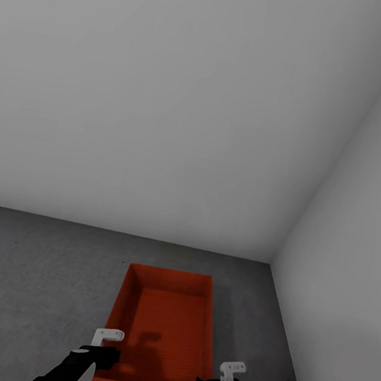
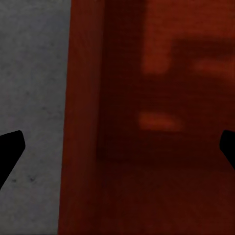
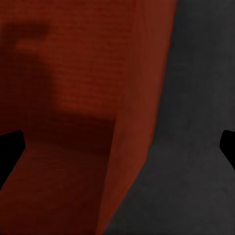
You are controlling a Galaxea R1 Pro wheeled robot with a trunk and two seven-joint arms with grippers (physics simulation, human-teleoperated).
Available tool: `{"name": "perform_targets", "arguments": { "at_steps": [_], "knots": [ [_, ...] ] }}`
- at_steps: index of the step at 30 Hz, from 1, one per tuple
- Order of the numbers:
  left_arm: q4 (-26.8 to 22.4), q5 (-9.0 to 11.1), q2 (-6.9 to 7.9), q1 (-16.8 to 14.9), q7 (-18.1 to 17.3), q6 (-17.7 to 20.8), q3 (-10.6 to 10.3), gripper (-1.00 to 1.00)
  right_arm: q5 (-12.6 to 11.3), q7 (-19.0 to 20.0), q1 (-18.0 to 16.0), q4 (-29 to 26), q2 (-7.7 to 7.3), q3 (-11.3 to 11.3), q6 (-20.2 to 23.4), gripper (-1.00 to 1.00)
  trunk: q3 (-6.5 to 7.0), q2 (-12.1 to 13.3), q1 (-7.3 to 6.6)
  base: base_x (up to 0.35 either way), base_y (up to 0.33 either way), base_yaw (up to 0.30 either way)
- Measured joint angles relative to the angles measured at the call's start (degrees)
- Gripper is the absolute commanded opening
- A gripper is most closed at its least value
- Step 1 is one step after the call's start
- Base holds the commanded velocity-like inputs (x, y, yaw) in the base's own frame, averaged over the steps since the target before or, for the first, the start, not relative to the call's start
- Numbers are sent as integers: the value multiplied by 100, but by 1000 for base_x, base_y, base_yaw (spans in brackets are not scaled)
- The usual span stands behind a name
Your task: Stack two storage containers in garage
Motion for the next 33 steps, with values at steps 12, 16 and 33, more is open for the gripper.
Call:
{"name": "perform_targets", "arguments": {
  "at_steps": [12,16,33],
  "knots": [
    [-1,1,-4,0,-24,21,-3,100,0,0,-3,2,0,0,0,100,53,119,-65,0,0,0],
    [-2,6,-5,0,-32,16,-3,100,0,0,-3,-1,0,0,0,100,125,279,-153,0,0,0],
    [-2,4,-31,0,-25,-9,4,100,0,0,-4,2,0,0,0,100,430,961,-527,0,0,0]
  ]
}}
